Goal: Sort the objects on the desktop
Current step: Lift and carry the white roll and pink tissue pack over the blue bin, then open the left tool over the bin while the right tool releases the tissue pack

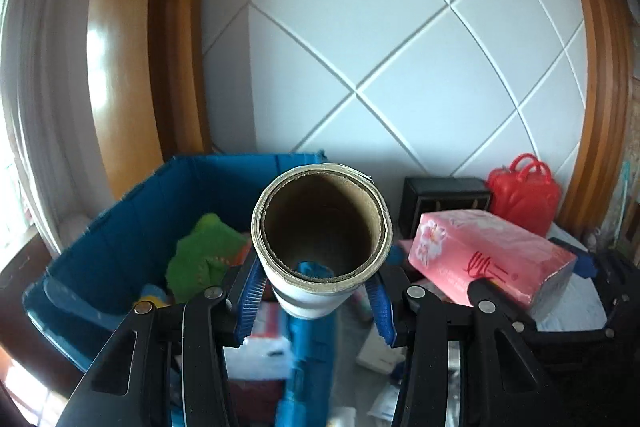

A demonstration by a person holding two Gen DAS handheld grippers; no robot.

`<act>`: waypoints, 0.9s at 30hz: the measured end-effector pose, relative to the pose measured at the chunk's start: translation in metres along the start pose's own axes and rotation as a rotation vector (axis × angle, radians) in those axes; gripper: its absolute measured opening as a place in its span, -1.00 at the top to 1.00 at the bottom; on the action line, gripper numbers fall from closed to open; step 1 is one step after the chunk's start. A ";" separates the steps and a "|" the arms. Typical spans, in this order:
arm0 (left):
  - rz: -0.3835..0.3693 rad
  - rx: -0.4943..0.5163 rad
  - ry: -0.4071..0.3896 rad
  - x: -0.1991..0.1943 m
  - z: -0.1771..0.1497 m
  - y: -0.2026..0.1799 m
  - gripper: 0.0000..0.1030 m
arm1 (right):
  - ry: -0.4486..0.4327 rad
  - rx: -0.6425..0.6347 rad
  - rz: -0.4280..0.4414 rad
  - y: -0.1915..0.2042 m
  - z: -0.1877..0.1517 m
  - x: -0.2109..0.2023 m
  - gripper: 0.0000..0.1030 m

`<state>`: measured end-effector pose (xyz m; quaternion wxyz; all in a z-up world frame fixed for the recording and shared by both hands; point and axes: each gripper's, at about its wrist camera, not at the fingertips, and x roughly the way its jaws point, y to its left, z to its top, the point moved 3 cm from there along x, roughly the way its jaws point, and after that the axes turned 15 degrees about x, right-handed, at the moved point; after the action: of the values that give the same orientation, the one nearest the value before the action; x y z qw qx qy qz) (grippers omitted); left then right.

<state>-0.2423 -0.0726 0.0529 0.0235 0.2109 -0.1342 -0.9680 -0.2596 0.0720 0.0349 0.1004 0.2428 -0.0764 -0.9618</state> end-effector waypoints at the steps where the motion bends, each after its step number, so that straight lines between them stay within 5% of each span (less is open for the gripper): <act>1: 0.019 0.001 -0.011 -0.002 0.001 0.017 0.11 | -0.009 -0.007 0.007 0.016 0.002 0.001 -0.81; 5: 0.086 -0.030 0.020 0.008 -0.014 0.083 0.11 | -0.021 -0.047 0.047 0.082 0.005 0.011 -0.81; 13: 0.157 -0.083 0.205 0.054 -0.076 0.165 0.11 | 0.073 -0.130 0.103 0.177 -0.012 0.068 -0.81; 17: 0.155 -0.116 0.264 0.067 -0.096 0.185 0.10 | 0.107 -0.149 0.097 0.200 -0.020 0.090 -0.81; 21: 0.167 -0.121 0.279 0.076 -0.106 0.193 -0.40 | 0.116 -0.157 0.081 0.210 -0.025 0.109 -0.91; 27: 0.169 -0.144 0.286 0.075 -0.114 0.204 -0.48 | 0.124 -0.165 0.045 0.209 -0.026 0.116 -1.00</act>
<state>-0.2657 -0.3051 -0.0216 0.1388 0.3319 -0.0769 -0.9299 -0.3142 -0.1590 0.0011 0.1463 0.2909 0.0039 -0.9455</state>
